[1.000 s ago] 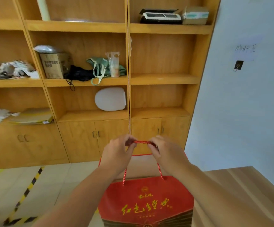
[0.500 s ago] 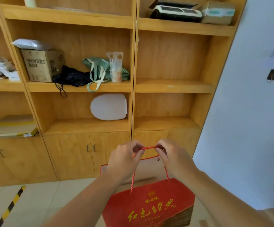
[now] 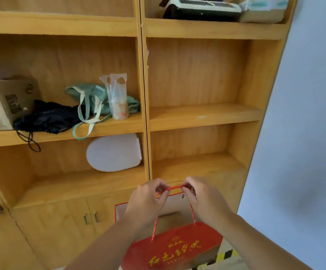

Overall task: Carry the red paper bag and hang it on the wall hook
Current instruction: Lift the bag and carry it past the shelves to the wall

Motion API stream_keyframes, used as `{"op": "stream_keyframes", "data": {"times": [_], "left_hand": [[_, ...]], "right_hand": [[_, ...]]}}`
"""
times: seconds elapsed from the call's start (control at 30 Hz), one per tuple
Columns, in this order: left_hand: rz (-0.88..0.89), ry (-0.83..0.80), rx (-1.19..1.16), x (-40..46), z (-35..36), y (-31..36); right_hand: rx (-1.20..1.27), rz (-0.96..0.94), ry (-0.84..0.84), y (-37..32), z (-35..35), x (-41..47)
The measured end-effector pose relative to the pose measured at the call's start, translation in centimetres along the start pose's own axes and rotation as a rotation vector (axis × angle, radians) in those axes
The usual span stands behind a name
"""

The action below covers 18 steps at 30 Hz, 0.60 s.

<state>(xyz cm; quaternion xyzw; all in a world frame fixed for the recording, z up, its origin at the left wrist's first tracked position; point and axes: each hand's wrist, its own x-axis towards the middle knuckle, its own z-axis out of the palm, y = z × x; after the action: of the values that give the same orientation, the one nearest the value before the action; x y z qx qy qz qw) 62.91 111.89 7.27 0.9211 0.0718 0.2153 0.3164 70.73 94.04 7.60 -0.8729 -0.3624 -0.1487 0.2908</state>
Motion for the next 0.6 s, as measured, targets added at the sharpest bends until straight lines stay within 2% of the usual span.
{"op": "stream_keyframes", "data": {"times": [0.1,0.23,0.37,0.6], "left_hand": [[0.052,-0.053,0.013,5.5,1.7,-0.2],[0.137,-0.114,-0.018,12.1,4.6,0.5],[0.206,-0.15,-0.097,16.8,8.2,1.9],[0.361,-0.333,-0.291,24.3,14.9,4.2]], "right_hand": [[-0.005,0.056,-0.016,3.2,0.2,3.1],[-0.047,0.158,0.045,7.2,-0.2,6.5],[-0.117,0.262,0.073,10.4,-0.8,8.2],[-0.292,0.522,0.143,15.1,-2.6,9.4]]}}
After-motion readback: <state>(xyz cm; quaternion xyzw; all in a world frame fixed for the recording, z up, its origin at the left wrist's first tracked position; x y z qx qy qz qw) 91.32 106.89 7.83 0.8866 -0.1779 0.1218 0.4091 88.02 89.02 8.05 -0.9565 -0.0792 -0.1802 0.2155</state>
